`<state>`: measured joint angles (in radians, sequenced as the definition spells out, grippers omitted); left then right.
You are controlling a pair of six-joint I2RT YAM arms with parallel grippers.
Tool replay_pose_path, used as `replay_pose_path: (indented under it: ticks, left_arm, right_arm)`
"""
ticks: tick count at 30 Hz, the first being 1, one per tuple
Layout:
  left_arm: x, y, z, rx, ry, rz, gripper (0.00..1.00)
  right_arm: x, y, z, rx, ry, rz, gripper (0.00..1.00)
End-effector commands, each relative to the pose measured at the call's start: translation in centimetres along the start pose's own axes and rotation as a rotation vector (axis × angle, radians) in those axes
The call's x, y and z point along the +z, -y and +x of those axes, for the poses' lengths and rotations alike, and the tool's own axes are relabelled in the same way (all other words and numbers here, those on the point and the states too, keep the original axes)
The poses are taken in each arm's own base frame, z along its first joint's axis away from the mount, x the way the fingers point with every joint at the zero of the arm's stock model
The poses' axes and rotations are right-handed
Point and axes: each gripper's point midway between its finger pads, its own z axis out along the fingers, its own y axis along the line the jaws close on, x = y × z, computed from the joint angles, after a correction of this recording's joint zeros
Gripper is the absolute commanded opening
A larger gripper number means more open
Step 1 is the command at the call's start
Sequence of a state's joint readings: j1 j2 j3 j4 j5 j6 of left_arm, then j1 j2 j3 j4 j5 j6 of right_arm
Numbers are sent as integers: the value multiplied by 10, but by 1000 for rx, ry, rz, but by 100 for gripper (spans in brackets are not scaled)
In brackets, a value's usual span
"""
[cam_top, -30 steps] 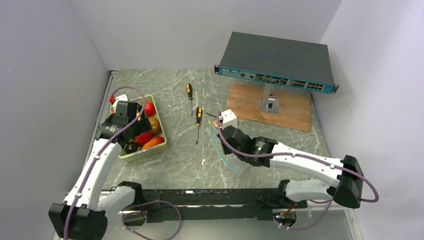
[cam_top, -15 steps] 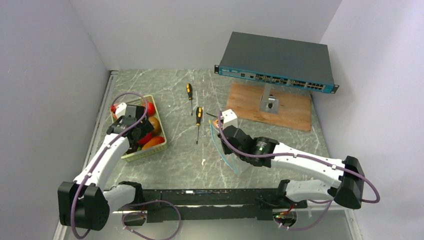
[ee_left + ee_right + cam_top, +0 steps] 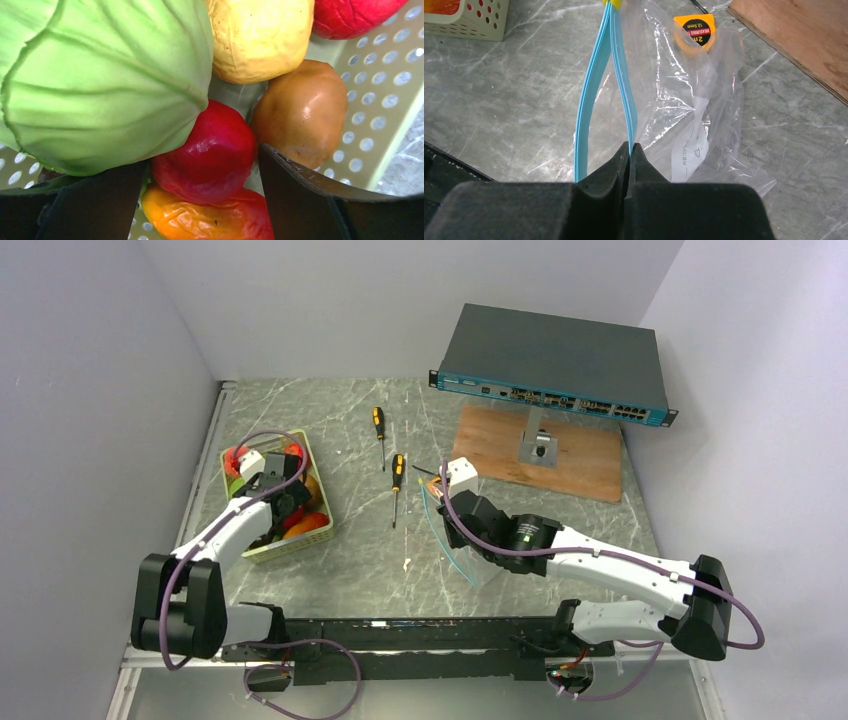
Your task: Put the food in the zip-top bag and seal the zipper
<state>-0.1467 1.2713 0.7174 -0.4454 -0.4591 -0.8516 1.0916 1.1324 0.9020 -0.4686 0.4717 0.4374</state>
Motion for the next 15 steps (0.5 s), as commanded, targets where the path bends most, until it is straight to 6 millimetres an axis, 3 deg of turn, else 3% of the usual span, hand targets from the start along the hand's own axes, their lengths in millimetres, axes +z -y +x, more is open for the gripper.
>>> replay_pose_path:
  ticks: [1,7,15]
  left_arm:
    - [13,9,-6,-32,37,10,81]
    - [5,6,-6,-17,29,26,51]
    - [-48,21,-10,30,-6,245,29]
  right_arm:
    - [-4,-1,-9,29,36,-13,0]
    - [-6,0,-9,33,40,-13,0]
    - [-3,-3,-11,37,40,-23,0]
